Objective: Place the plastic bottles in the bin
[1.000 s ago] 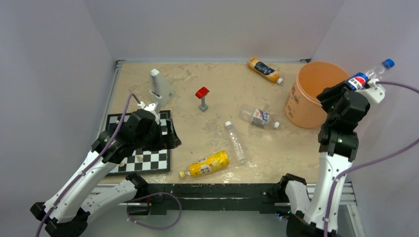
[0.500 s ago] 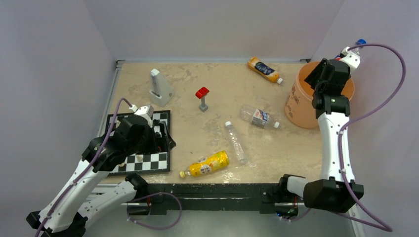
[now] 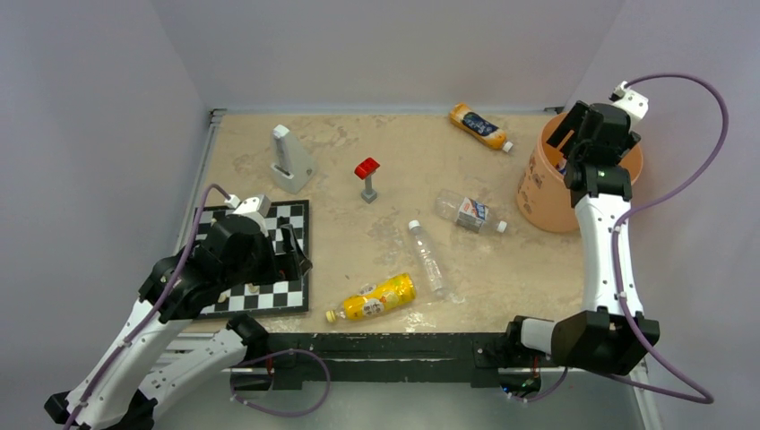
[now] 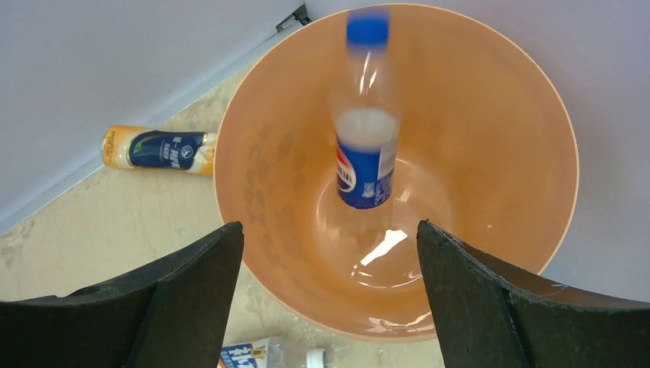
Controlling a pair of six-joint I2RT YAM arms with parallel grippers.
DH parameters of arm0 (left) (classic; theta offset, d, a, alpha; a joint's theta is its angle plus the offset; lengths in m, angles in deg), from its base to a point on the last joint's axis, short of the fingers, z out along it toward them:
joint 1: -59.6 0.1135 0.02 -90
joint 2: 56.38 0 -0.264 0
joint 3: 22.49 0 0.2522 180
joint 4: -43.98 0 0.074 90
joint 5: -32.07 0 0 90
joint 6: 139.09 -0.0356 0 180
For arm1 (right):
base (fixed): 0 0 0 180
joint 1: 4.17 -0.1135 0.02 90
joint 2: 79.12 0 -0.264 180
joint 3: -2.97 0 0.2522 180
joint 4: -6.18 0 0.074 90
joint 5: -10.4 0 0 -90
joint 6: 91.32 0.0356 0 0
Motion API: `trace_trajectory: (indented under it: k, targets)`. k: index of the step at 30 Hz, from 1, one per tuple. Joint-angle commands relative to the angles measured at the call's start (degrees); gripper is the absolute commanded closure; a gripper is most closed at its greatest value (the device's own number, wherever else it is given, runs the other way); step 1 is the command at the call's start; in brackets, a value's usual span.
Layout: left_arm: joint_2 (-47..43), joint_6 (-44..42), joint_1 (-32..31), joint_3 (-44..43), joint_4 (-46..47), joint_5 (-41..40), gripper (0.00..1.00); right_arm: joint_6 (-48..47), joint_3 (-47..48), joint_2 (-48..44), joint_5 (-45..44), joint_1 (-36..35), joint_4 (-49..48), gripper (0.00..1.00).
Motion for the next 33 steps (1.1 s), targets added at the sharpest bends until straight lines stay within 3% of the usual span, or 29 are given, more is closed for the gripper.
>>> trace_trajectory:
  k: [1, 6, 11, 16, 22, 30, 33]
  targets:
    - [-1.75, -0.31, -0.21, 0.34, -0.05, -1.25, 0.00, -1.52, 4.36, 0.03, -1.60, -0.01, -0.69, 0.13]
    - [-3.08, -0.26, -0.23, 0.83, -0.79, -1.97, 0.00, -0.91, 5.52, -1.44, -0.16, 0.03, -0.02, 0.12]
    - [-3.96, -0.69, -0.19, 0.74, -1.65, -2.50, 0.00, -0.39, 5.97, -5.62, 7.46, -1.50, -0.37, 0.07]
    - [-4.03, -1.10, -0.20, 0.74, -1.99, -3.39, 0.00, -3.25, 1.93, -11.46, 16.51, -10.62, -3.46, 0.04]
    - [-4.00, -1.02, -0.19, 1.29, -2.15, -4.14, 0.00, -0.96, -6.94, -15.87, 20.31, -22.28, -3.74, 0.02]
    - [-3.48, 0.21, -0.19, 2.37, -1.08, -4.55, 0.00, 8.38, -20.17, -14.81, 5.33, -46.27, -4.20, 0.01]
    - [-3.07, 0.35, -0.21, 2.41, -1.11, -4.70, 0.00, 13.33, -23.42, -11.50, 1.33, -49.64, -3.57, 0.01]
